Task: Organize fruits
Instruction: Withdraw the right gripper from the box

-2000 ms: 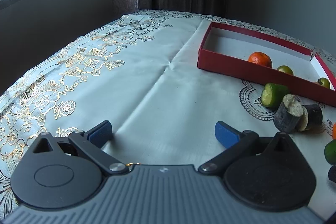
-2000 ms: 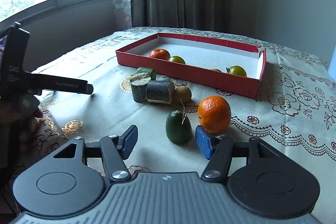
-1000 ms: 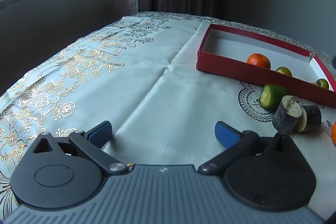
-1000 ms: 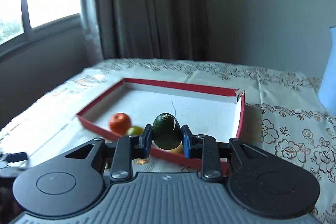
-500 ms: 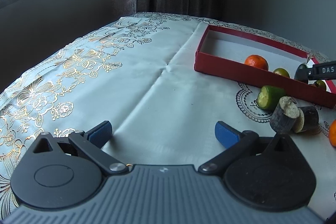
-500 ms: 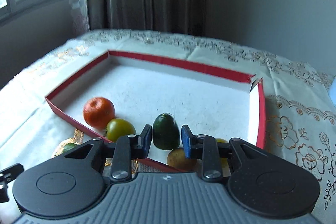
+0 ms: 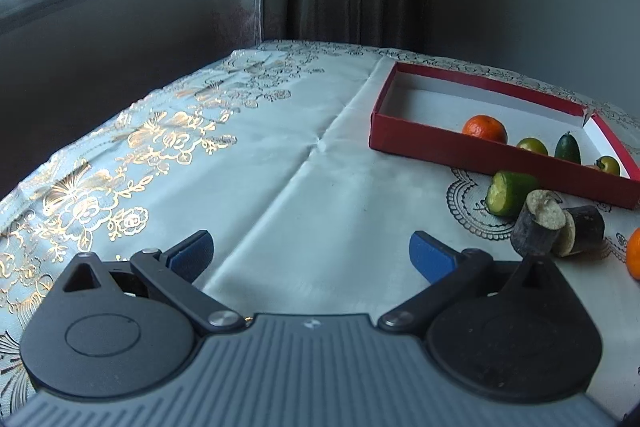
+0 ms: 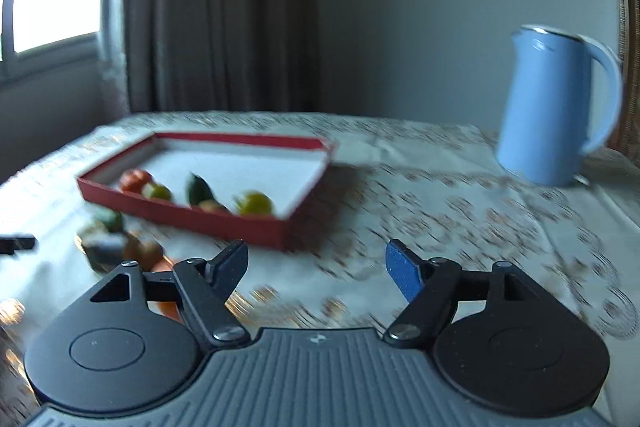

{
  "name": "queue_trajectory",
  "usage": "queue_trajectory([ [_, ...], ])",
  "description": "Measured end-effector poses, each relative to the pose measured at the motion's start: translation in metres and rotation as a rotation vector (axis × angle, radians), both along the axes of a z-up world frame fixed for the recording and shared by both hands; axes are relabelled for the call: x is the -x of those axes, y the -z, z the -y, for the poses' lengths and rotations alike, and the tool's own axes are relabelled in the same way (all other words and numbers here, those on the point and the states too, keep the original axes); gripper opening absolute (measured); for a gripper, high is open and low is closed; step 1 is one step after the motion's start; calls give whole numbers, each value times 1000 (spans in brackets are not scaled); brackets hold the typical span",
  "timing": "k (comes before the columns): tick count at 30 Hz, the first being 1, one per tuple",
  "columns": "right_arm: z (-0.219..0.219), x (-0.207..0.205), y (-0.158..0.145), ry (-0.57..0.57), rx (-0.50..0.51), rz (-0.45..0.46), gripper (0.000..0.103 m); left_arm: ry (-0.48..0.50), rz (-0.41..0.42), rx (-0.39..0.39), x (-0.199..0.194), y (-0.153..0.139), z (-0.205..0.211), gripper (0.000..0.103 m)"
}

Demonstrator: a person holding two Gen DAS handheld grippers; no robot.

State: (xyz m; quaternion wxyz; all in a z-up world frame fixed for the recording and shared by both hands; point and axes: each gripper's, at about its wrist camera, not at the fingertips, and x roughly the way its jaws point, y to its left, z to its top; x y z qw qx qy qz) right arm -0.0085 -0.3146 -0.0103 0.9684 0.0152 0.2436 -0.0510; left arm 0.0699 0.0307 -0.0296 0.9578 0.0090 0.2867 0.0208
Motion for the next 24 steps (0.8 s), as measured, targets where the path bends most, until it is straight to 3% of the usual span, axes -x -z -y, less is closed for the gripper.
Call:
queue_trajectory([
  [6,16,-4,24,73,-22,-114,77,100,26,26,27,-11,33,103],
  [7,14,-5,25,72,-13,-118,86,129,38,2,32,-14,46,103],
  [9,10,-8,28,80,12,-159,91,179,64,-28,41,-21,68,103],
  [11,9,-11,32,93,25,-195,91,240,79,-12,48,-29,89,103],
  [13,12,-14,34,111,13,-221,103,294,68,20,51,-33,109,103],
  [15,20,-16,36,119,-35,-239,103,321,51,22,49,-32,128,103],
  [24,25,-10,34,92,-79,-221,103,334,4,-19,29,-14,192,103],
])
